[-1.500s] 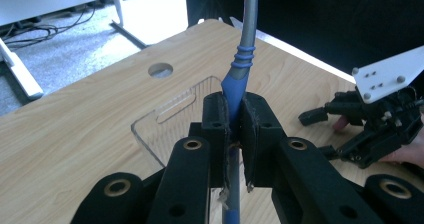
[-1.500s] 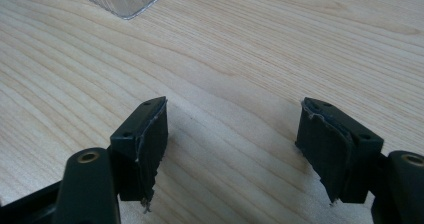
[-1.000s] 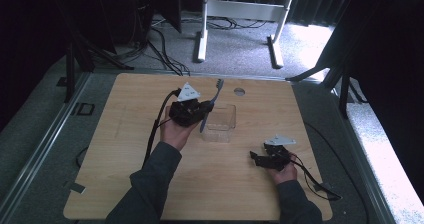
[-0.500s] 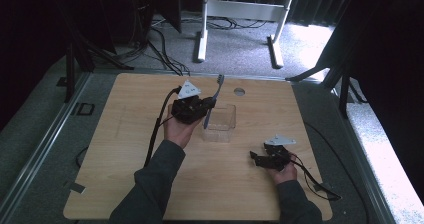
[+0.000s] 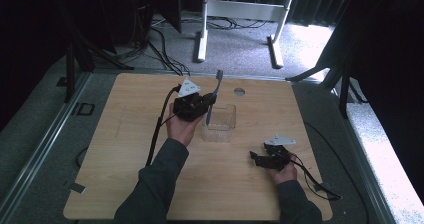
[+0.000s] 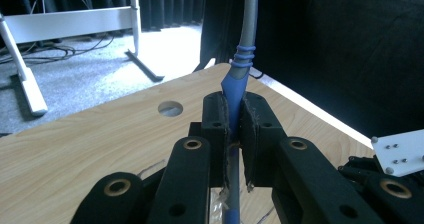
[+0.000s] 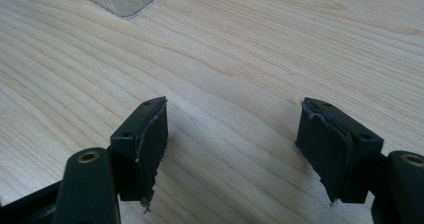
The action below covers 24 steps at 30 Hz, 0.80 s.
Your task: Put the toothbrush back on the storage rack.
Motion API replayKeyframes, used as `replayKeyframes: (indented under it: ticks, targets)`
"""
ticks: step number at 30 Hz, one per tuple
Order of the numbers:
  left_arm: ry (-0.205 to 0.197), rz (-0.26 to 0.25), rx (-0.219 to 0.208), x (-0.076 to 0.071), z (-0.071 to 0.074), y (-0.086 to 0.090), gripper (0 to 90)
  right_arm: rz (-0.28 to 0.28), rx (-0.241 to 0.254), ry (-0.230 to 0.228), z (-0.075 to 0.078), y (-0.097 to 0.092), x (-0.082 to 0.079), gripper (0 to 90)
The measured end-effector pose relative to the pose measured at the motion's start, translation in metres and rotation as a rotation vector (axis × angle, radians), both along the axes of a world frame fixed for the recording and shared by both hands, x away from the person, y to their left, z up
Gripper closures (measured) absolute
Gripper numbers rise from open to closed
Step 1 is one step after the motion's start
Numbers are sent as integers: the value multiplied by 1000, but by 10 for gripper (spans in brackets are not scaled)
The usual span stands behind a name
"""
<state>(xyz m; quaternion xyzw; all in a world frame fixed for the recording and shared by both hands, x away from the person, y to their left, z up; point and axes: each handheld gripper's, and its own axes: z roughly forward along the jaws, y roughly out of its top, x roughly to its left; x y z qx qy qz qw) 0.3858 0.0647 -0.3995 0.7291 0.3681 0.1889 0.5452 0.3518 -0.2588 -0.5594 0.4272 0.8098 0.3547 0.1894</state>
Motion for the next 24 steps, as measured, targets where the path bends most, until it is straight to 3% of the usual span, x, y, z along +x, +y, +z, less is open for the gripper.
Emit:
replayKeyframes:
  ticks: [16, 24]
  targets:
    - [-21, -3, -57, 8, -3, -6, 818, 0, 0, 0, 0, 0, 0, 280]
    - [-35, 1, -66, 12, -5, -11, 818, 0, 0, 0, 0, 0, 0, 280]
